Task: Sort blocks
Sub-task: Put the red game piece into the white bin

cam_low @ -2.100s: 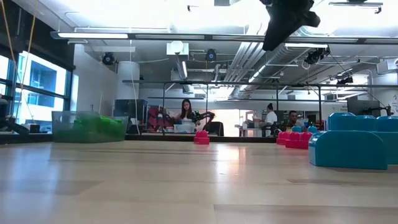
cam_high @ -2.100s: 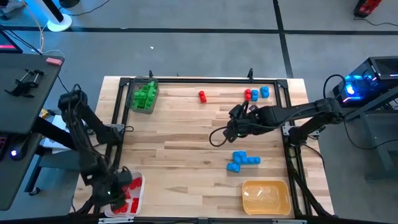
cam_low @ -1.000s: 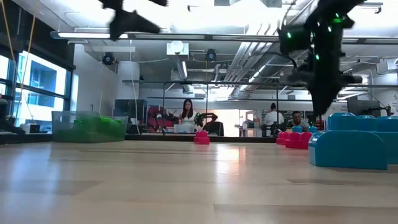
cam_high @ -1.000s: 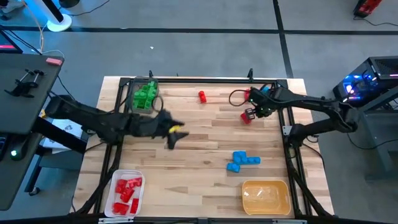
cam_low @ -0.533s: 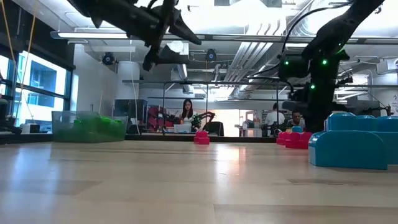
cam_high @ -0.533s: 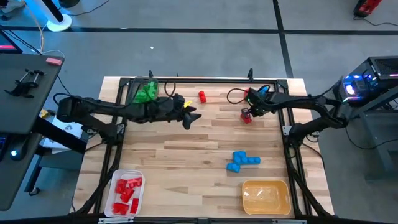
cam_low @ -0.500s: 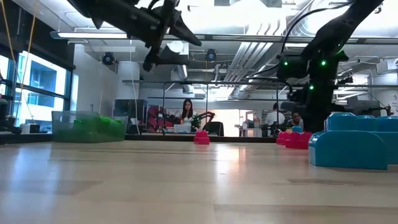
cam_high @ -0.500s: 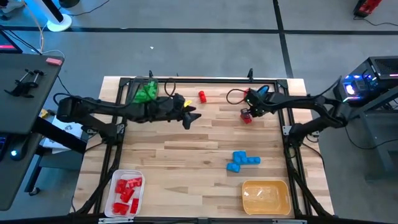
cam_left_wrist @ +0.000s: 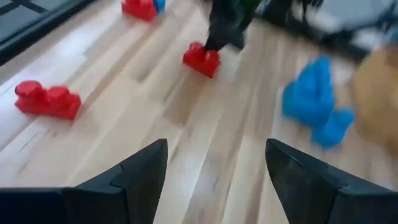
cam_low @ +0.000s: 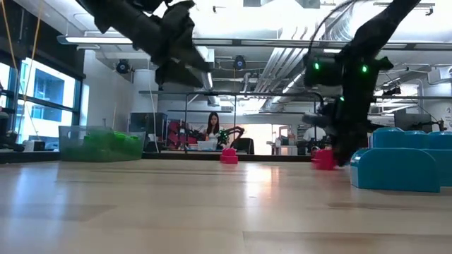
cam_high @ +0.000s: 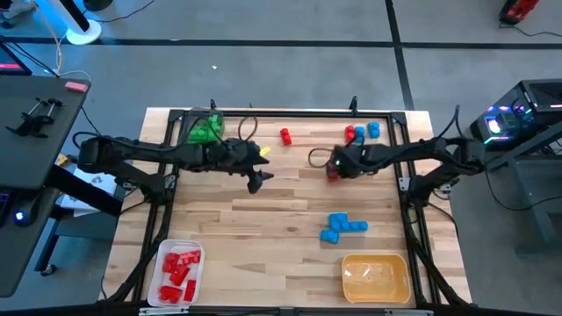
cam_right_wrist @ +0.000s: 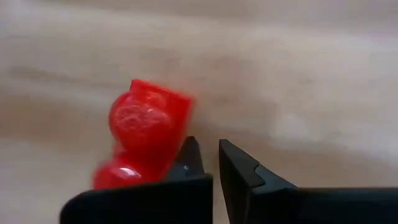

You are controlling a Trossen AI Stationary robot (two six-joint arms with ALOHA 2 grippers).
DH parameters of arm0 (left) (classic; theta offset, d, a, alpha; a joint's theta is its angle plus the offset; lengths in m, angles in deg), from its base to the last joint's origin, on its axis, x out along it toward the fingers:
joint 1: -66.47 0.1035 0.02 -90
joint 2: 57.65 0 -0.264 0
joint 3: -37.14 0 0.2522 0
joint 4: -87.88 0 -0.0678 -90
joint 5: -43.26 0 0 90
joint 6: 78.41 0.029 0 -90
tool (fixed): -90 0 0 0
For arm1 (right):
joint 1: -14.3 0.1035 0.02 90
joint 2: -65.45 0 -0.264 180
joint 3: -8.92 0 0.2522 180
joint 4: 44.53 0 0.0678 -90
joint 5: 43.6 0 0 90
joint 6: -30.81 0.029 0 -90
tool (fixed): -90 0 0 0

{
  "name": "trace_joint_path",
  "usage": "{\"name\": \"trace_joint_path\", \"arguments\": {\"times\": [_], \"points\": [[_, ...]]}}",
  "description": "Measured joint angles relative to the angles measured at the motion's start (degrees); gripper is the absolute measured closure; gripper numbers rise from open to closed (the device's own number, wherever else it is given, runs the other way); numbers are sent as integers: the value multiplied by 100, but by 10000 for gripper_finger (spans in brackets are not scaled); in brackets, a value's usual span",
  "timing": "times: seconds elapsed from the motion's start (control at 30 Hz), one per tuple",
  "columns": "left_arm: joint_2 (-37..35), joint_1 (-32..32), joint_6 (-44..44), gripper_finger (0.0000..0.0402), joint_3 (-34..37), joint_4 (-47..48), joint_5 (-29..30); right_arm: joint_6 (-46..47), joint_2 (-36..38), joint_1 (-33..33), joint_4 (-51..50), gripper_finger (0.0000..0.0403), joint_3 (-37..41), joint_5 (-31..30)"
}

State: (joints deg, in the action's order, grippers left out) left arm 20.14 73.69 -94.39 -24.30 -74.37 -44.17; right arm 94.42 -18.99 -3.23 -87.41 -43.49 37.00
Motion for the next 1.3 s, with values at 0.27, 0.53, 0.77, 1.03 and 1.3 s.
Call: {"name": "trace_joint_path", "arguments": {"times": [0.27,0.53,0.77,1.03,1.3], "points": [[25,-139,933,145,7,430,-11,847,-343,849,452,403,-726,-387],[210,-139,788,145,7,253,-7,-43,-1395,1009,790,403,-1871,-226],[571,-370,362,145,4,200,2,-1264,-1327,1000,195,403,-2538,-151],[1341,-687,108,145,4,61,1,-1860,-1039,758,-330,403,-2098,123],[1335,-856,-508,145,4,-134,-52,-1740,-1221,598,763,403,-1721,524]]}}
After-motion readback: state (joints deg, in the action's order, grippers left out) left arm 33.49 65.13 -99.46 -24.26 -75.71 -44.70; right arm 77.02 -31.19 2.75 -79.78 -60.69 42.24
